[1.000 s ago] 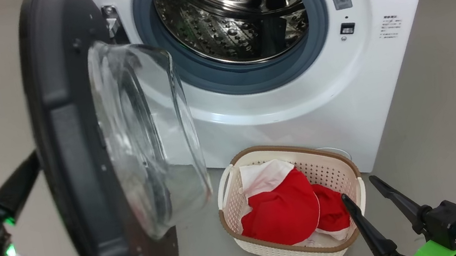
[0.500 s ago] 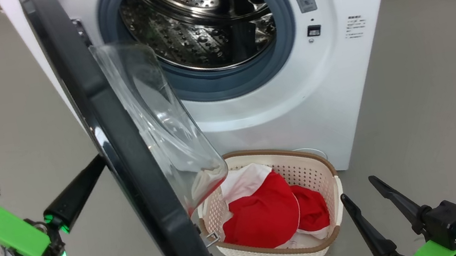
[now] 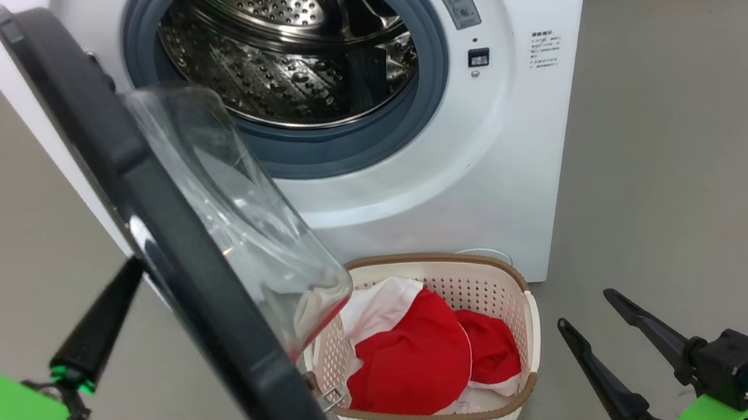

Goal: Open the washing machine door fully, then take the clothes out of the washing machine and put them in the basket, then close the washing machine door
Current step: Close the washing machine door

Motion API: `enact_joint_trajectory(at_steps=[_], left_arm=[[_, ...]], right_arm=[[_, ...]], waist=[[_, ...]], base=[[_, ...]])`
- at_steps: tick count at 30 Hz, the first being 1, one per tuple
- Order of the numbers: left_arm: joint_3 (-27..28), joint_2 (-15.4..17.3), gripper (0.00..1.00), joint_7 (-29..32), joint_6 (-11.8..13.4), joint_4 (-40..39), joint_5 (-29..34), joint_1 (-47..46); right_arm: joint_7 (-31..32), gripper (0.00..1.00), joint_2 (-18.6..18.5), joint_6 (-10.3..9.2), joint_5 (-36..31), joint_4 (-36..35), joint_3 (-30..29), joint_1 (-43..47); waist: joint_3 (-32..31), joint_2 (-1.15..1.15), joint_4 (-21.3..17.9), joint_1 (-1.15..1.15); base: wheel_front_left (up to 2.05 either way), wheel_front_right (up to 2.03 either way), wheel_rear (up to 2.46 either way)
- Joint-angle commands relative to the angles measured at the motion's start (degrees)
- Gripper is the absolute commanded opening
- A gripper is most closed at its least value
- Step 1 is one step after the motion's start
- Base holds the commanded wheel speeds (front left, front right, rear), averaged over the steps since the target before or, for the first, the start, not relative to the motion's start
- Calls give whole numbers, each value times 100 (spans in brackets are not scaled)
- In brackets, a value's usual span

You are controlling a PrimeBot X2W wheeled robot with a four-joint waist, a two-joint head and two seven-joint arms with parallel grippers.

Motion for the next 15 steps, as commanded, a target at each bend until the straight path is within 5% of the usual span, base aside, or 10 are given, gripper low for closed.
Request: enact_joint_trajectory(at_steps=[1, 9, 15], left_arm=[[214, 124, 100, -113, -117, -211, 120, -4], [162, 301, 100, -1522, -877, -364, 1463, 425], [-499, 672, 100, -3229, -1007, -337, 3099, 871]], right_arm=[[-37, 100, -10, 28, -32, -117, 105, -172], [-37, 100, 28, 28, -34, -129, 73, -137], [-37, 100, 48, 28, -20, -128, 87, -162]], waist=[[-15, 0, 2, 0], [-46, 0, 65, 0], [-42, 0, 73, 0]], base=[[0, 0, 0], [0, 0, 0], [0, 0, 0]])
